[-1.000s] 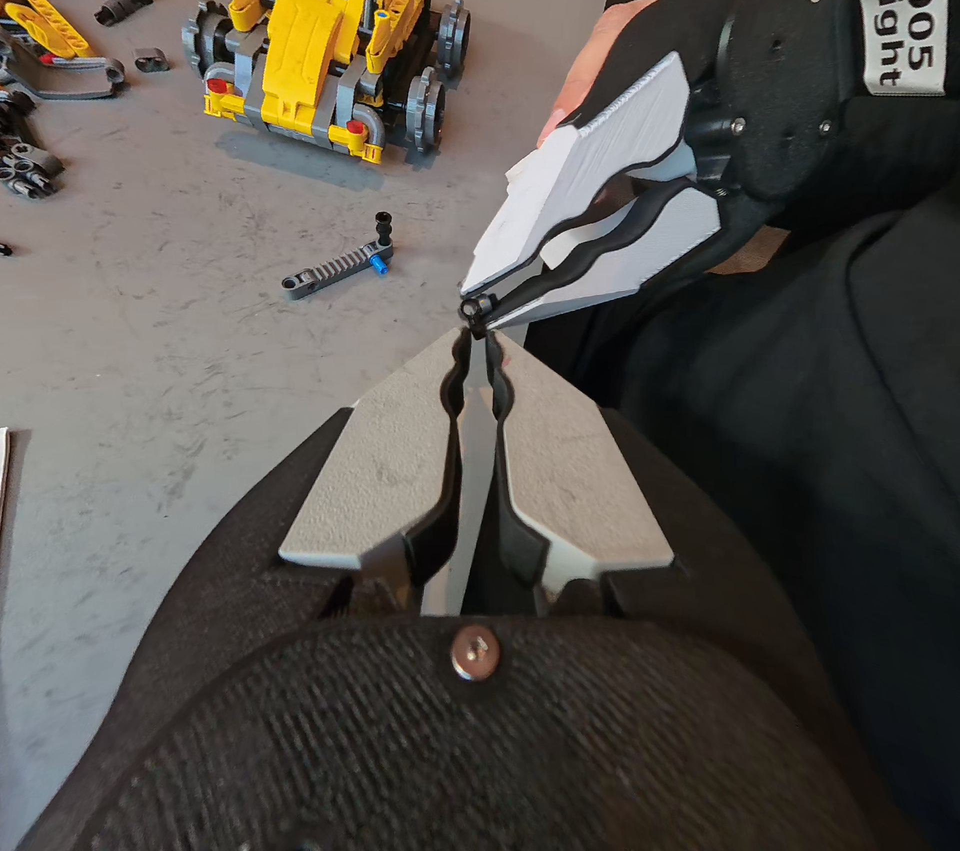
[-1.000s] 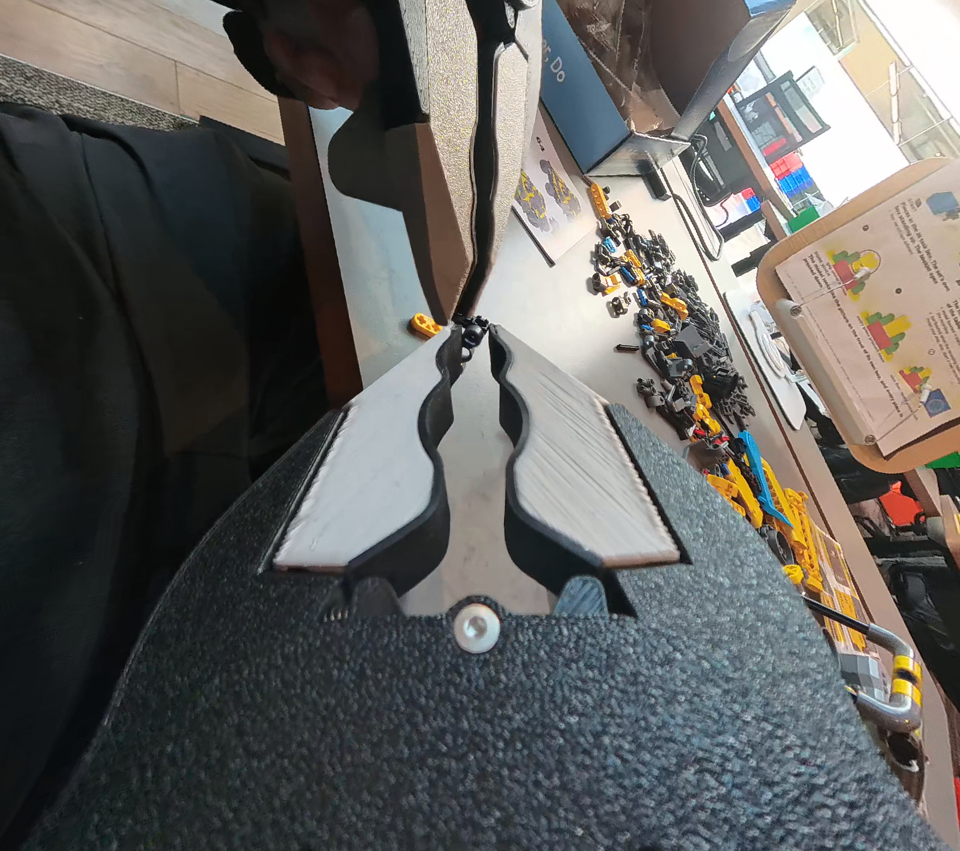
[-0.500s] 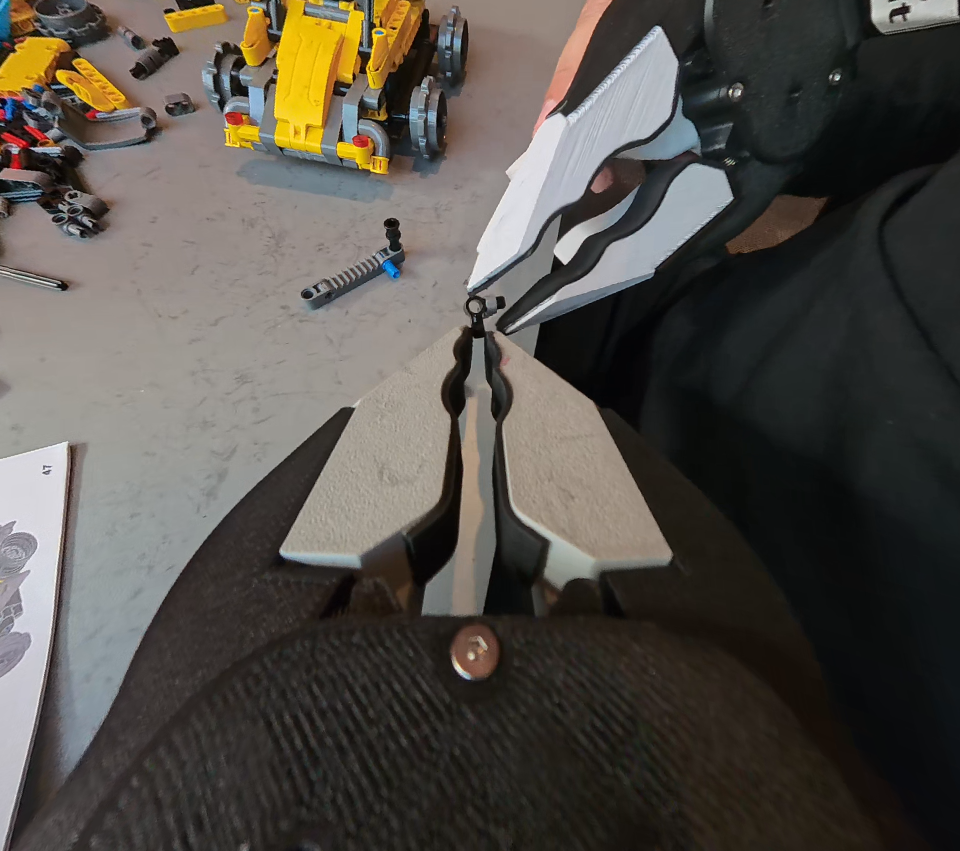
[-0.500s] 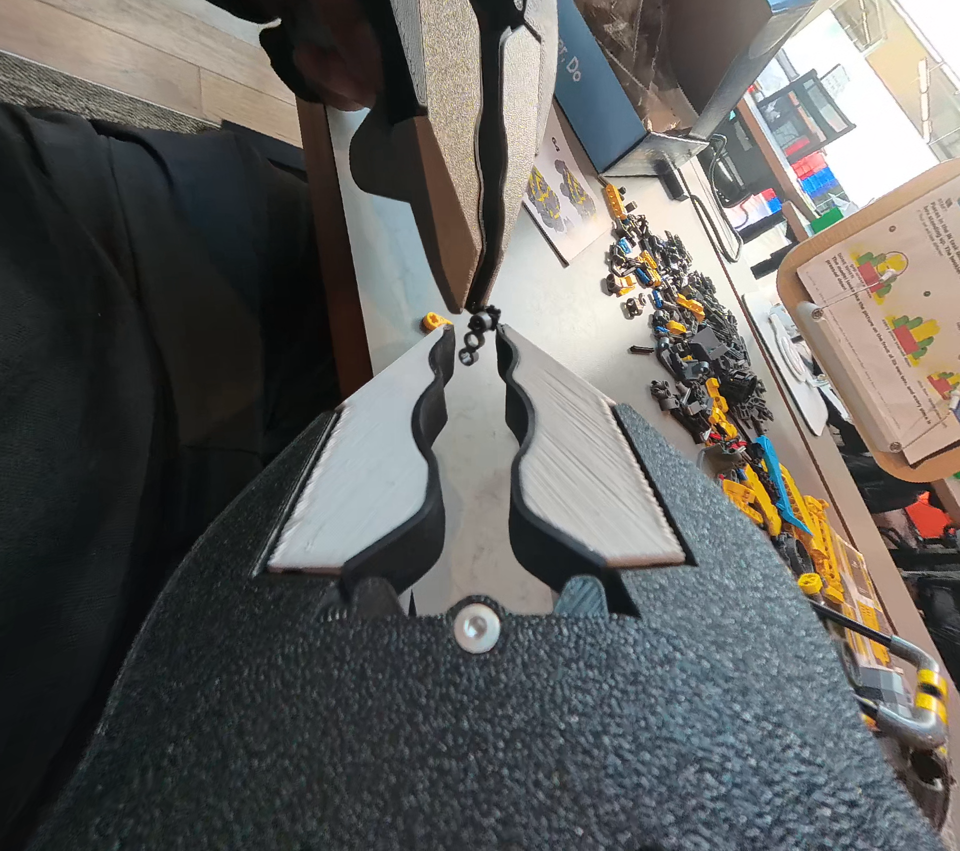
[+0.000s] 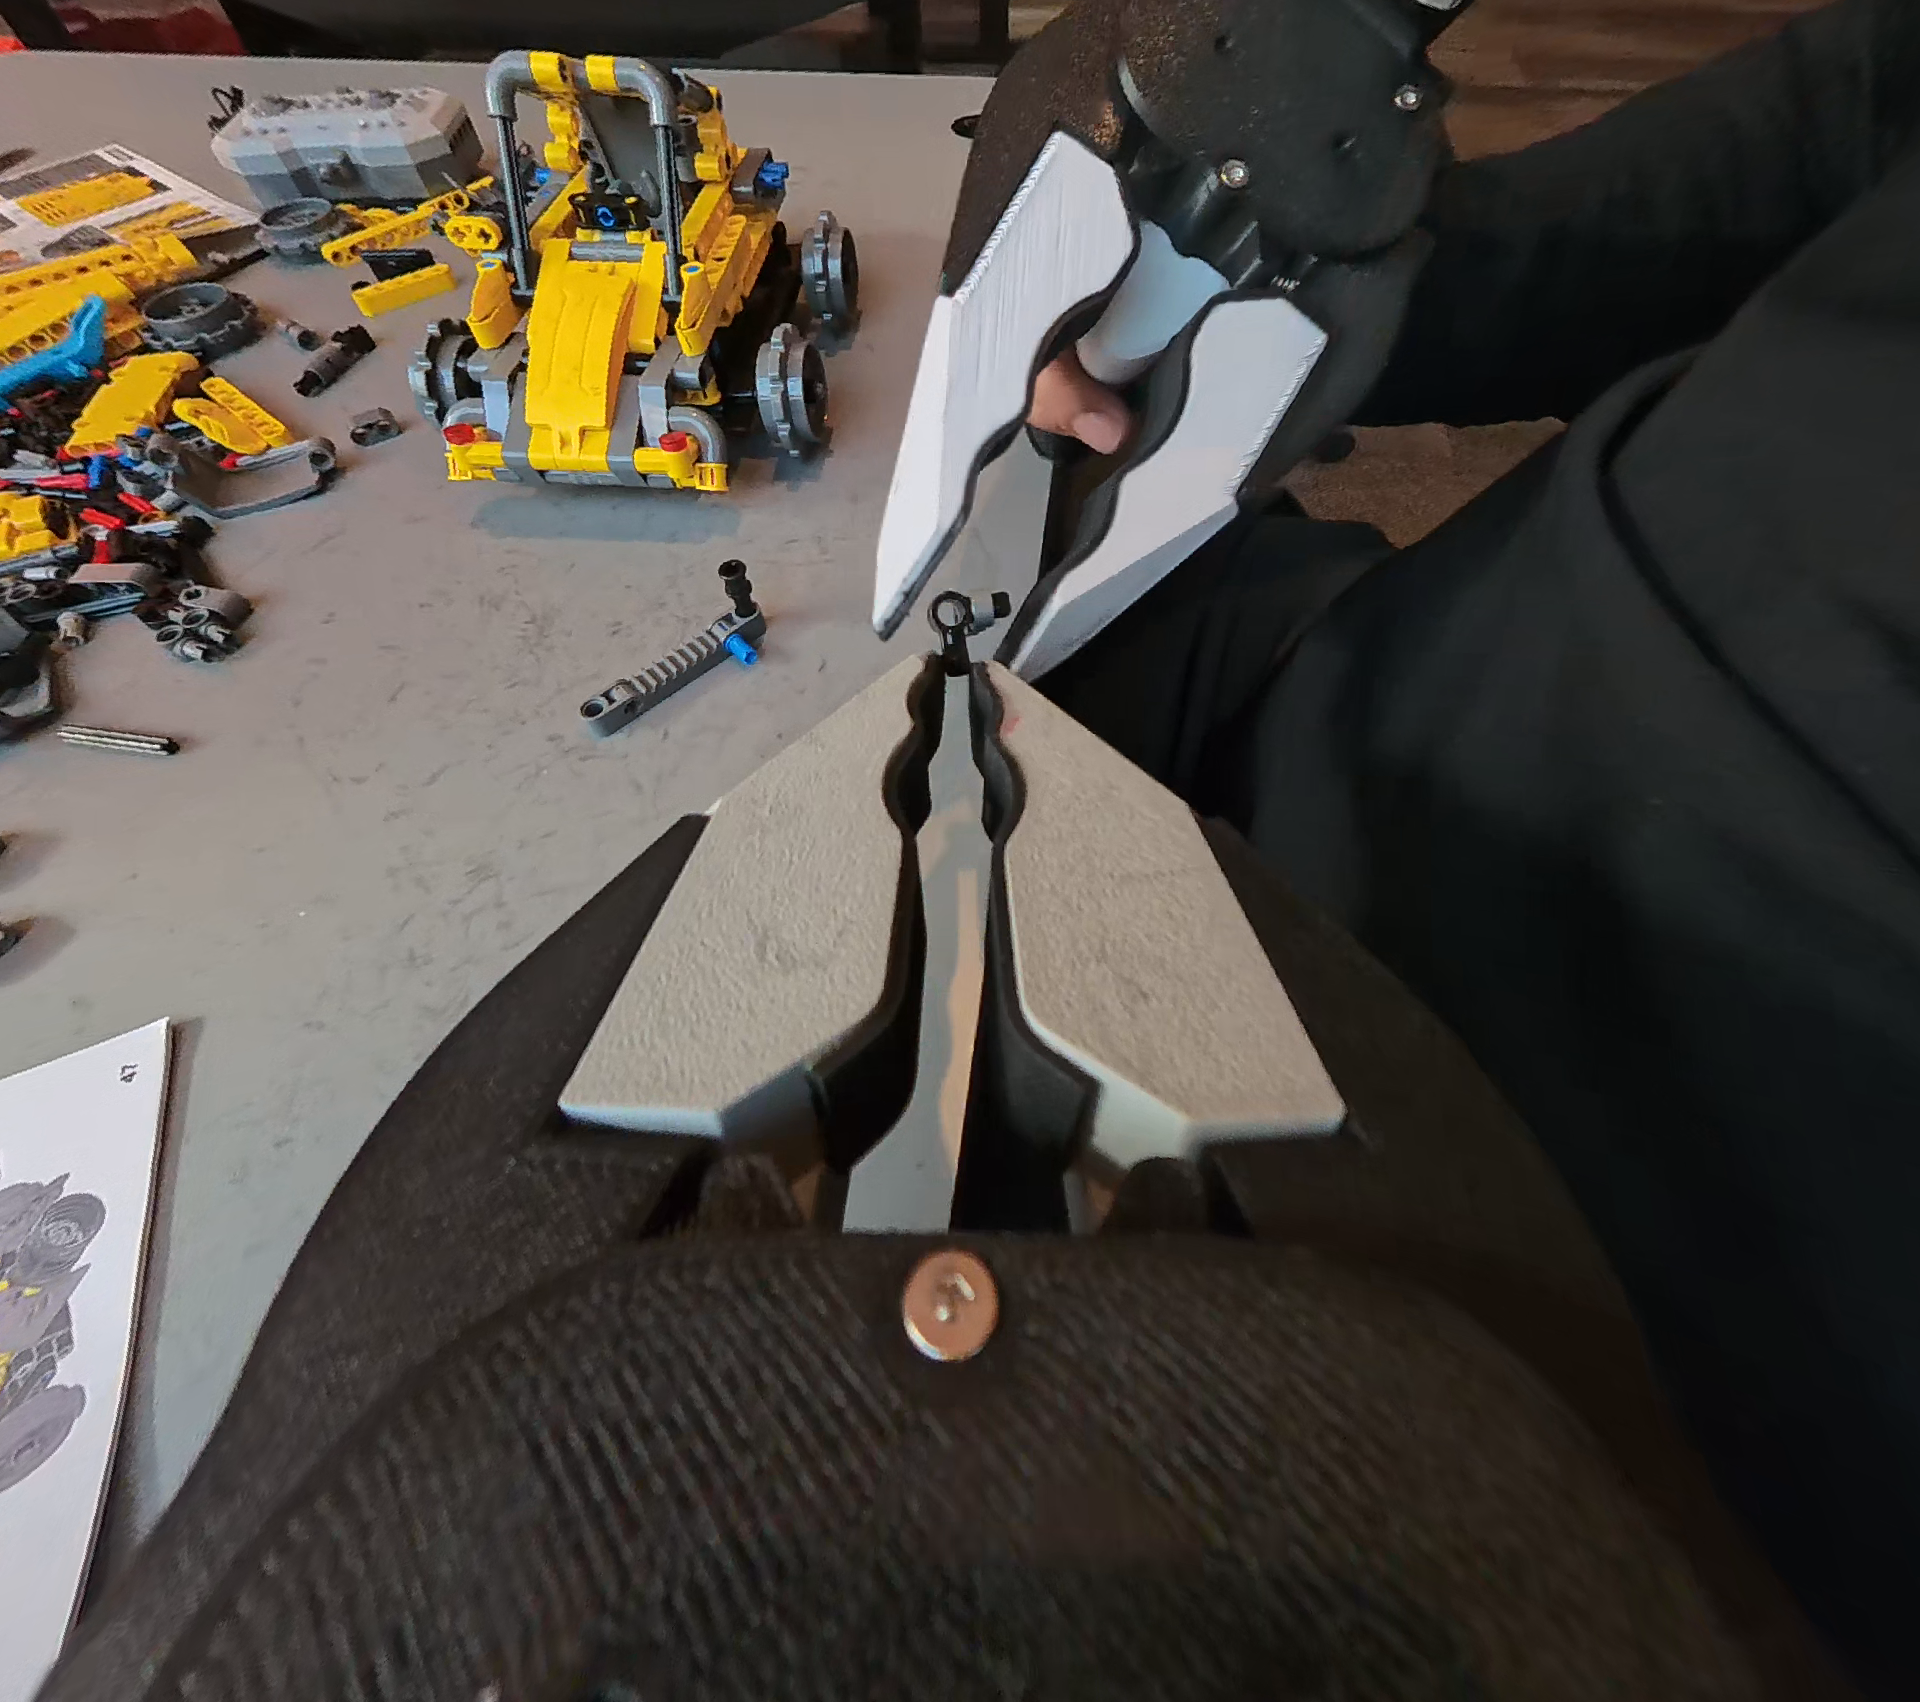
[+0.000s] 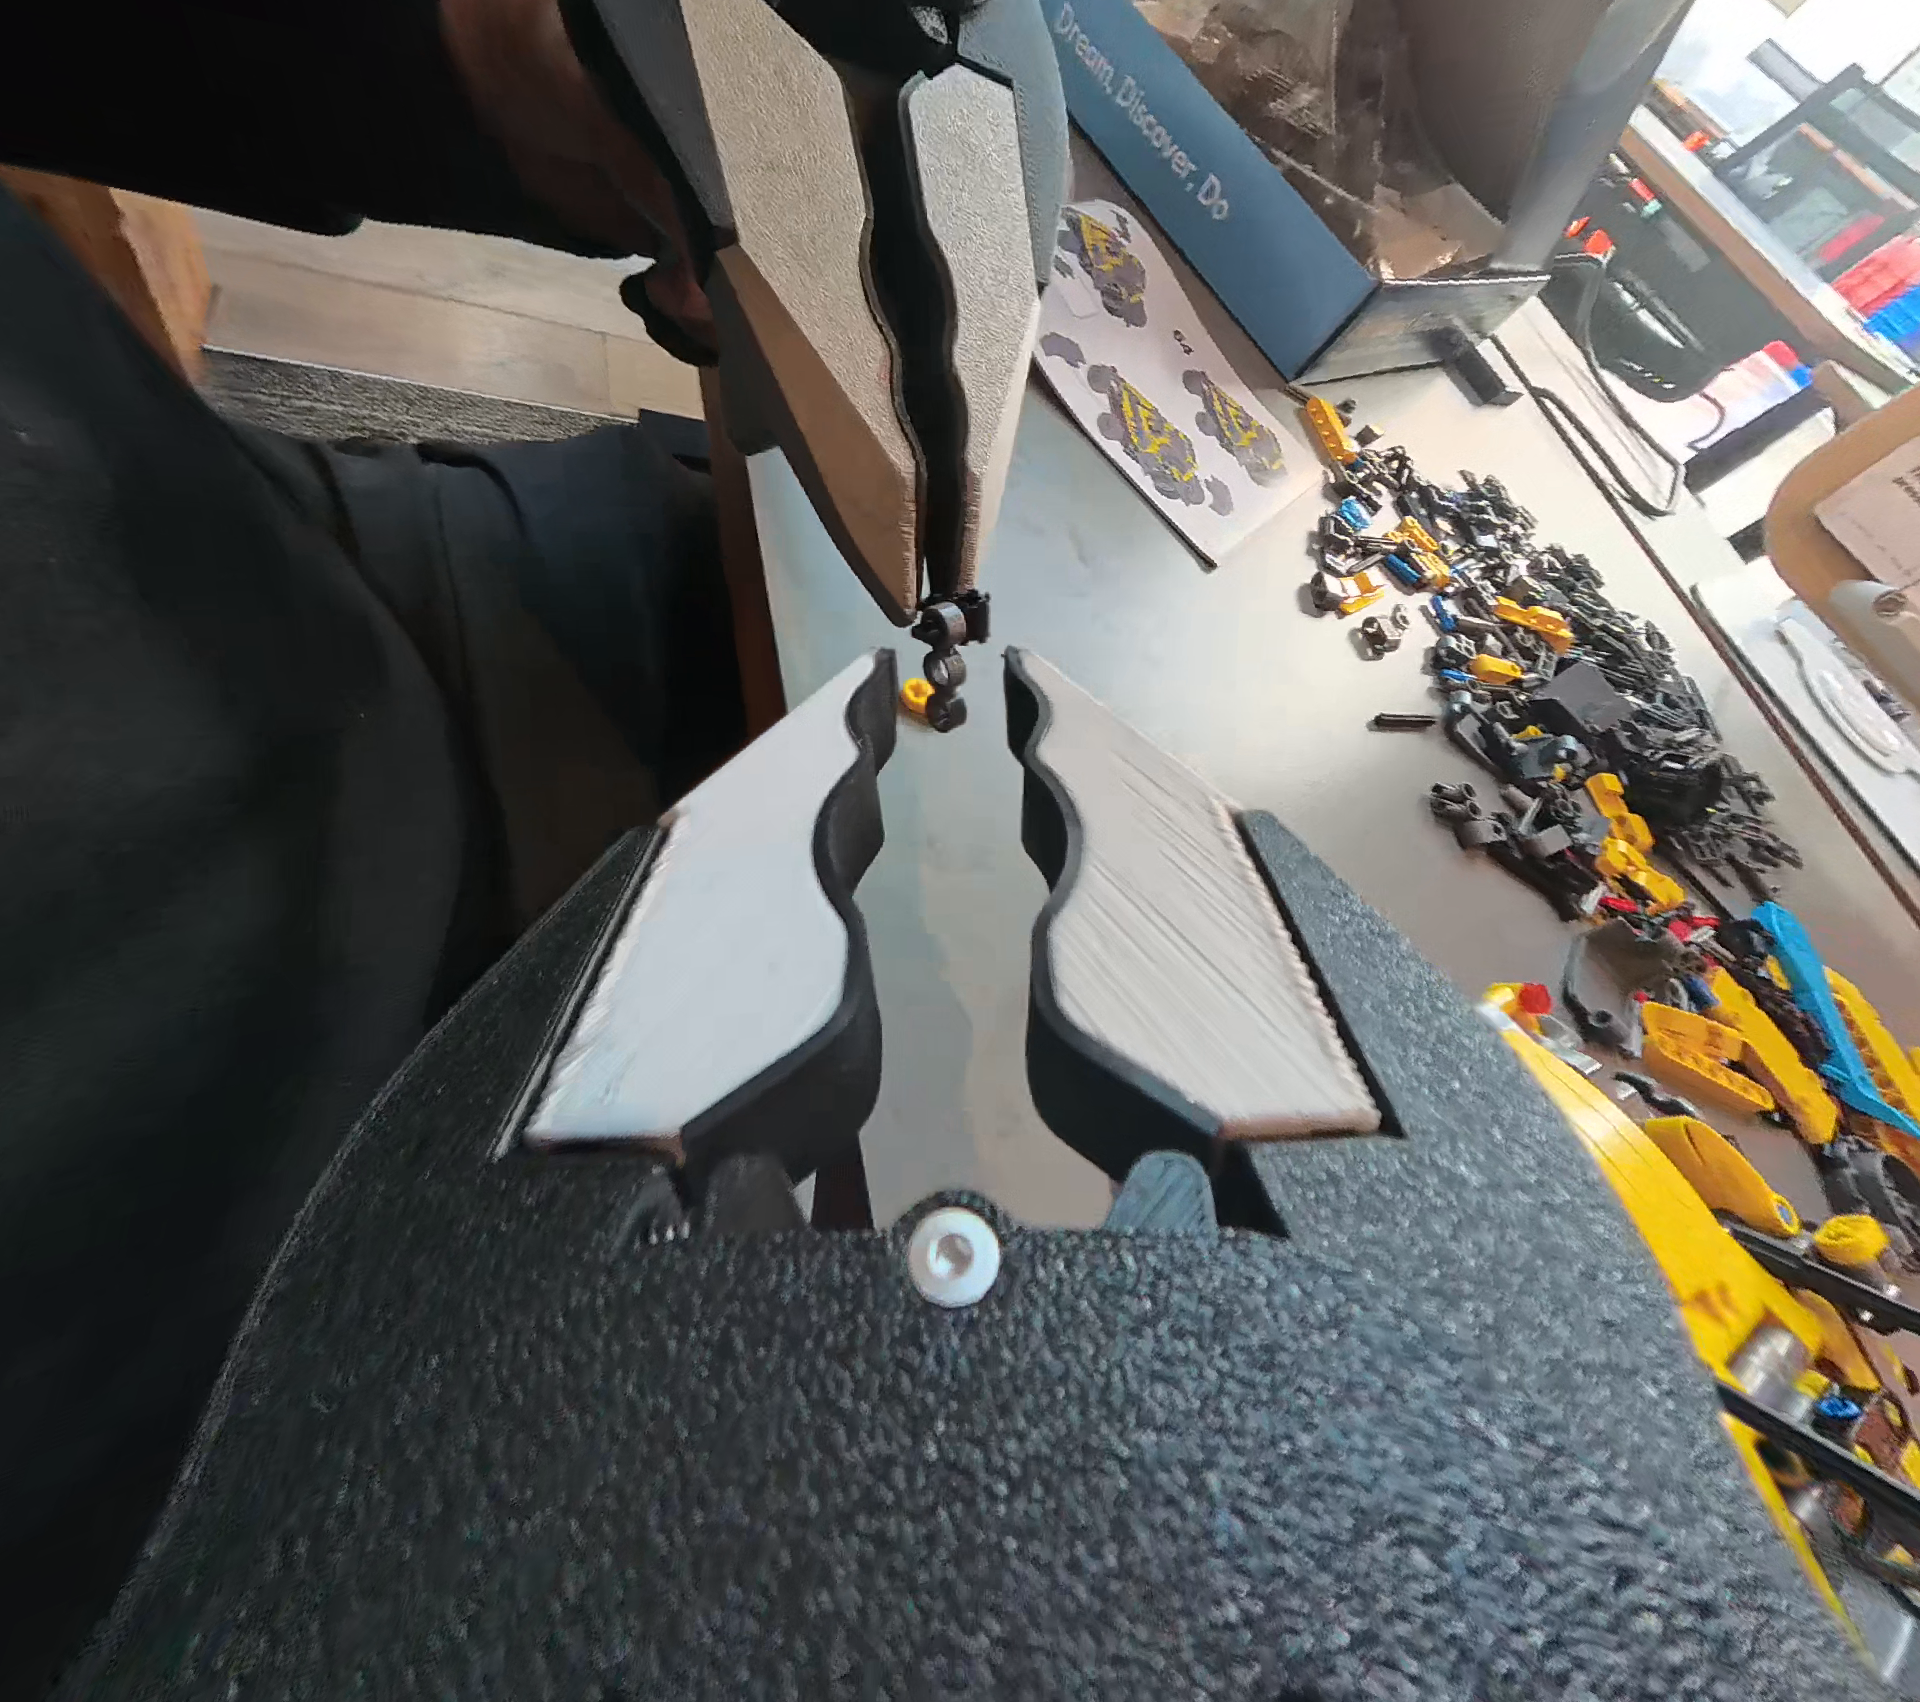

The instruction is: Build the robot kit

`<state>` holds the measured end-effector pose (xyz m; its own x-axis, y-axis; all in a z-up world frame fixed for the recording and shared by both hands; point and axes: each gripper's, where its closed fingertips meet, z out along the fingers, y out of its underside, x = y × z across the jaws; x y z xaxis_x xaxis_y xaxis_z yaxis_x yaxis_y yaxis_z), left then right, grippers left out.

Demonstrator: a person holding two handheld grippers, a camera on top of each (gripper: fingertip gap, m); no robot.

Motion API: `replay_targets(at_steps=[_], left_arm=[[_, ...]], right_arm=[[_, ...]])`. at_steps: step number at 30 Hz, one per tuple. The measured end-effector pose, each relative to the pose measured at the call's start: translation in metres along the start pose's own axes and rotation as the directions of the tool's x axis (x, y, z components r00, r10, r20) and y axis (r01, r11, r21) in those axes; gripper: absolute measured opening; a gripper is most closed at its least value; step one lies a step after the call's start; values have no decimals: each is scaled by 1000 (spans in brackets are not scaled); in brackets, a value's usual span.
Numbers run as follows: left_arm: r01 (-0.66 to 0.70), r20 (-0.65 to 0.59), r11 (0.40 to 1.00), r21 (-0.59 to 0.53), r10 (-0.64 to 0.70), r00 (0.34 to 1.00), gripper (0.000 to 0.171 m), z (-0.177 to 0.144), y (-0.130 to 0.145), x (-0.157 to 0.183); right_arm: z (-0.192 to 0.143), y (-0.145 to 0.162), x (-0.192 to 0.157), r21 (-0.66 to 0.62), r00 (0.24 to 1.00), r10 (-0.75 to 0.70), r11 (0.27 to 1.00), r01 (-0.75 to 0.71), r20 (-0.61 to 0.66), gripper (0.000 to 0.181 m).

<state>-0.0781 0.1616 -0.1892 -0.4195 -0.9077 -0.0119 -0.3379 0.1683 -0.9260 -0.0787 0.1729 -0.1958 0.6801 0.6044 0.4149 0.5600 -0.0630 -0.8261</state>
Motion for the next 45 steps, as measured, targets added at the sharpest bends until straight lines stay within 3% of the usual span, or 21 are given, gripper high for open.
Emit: replay_targets(at_steps=[13,36,45], left_arm=[[59,-17,997,46,-58,998,2,-3,-6,-4],[116,33,993,10,-116,993,0,2,-1,-15],[86,98,996,-24,-84,992,19,5,5,-19]], right_arm=[[-5,-8,1,40,999,52,998,-53,13,9],[-4,-6,9,17,994,109,994,-108,-21,4],[2,8,22,-65,977,196,977,-201,-82,4]])
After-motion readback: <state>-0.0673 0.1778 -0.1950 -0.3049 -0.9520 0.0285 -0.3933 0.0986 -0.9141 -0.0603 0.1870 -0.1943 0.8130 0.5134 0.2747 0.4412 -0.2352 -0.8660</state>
